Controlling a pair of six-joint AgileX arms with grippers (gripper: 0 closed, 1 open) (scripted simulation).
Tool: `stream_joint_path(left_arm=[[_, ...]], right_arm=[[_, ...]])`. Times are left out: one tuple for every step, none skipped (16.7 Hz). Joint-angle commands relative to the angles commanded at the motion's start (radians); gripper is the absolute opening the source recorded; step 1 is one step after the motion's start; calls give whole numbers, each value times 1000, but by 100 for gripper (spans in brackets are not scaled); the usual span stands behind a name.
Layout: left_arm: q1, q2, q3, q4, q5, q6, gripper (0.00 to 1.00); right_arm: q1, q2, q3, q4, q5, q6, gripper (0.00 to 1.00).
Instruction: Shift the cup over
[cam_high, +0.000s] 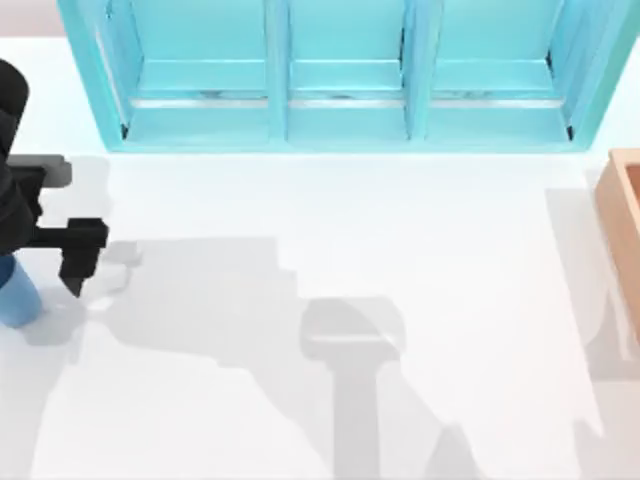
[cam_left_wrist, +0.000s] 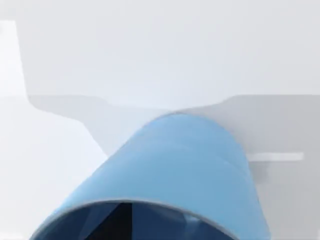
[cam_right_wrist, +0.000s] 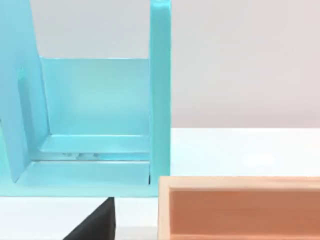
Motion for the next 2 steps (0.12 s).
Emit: stream_joint_path(left_arm=[[0, 0, 0, 0, 0, 0, 100], [0, 0, 0, 0, 0, 0, 100]], right_arm=[[0, 0, 0, 0, 0, 0, 100], [0, 0, 0, 0, 0, 0, 100]])
